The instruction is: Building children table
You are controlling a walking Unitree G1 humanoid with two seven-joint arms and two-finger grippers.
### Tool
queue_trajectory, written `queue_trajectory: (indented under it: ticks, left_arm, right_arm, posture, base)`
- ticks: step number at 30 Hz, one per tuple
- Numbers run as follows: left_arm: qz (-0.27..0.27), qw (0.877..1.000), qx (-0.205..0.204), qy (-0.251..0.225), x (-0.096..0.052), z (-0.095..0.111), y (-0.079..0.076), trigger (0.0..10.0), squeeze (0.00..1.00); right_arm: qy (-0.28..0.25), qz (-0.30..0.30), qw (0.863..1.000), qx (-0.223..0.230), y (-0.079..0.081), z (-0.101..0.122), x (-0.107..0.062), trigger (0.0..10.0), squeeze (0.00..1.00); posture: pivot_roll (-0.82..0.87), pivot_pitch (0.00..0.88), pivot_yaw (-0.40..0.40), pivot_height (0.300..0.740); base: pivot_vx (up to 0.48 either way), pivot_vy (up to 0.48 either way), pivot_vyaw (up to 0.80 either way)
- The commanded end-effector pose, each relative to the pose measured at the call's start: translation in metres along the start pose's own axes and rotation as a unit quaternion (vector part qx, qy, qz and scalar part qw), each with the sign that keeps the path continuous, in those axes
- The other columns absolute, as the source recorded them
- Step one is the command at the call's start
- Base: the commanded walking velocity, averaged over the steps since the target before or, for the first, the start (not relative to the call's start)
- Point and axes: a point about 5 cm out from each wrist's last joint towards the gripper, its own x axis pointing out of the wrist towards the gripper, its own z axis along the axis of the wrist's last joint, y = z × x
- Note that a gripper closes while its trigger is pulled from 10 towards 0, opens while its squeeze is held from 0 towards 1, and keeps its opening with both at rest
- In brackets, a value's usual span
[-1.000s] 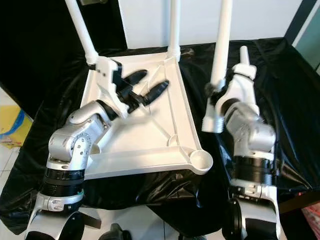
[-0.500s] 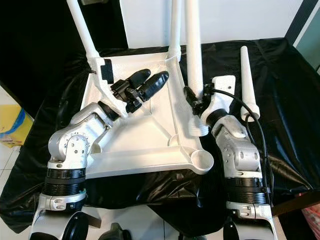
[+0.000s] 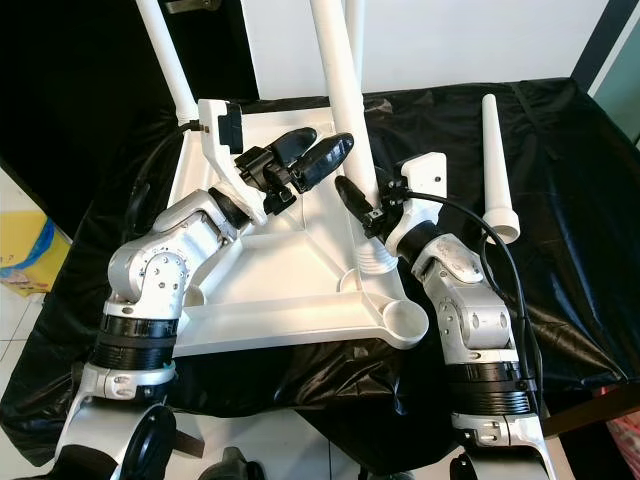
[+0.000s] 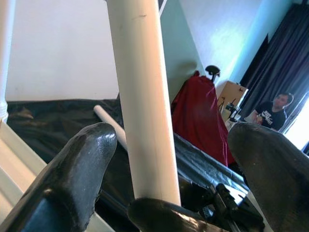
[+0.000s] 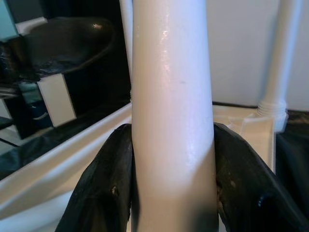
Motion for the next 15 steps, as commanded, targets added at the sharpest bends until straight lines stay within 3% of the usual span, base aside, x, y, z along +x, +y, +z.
queue_trajectory:
  ticks: [1, 15]
  left_arm:
    - [-0.112, 0.994, 0.011, -0.008, 0.002, 0.006, -0.011, 10.0, 0.0]
    - [-0.043, 0.998, 0.038, -0.014, 0.008, 0.02, 0.015, 10.0, 0.0]
  right_arm:
    - [-0.02, 0.028, 0.999, -0.003, 0.009, 0.005, 0.001, 10.0, 0.0]
    - [-0.014, 0.094, 0.995, -0.009, 0.024, 0.0, -0.006, 10.0, 0.0]
  posture:
    - [-0.13, 0.0, 0.042, 0.74]
    - [-0.15, 0.0, 0.051, 0.74]
  base:
    - [0.0, 0.0, 0.0]
    - [0.0, 0.0, 0.0]
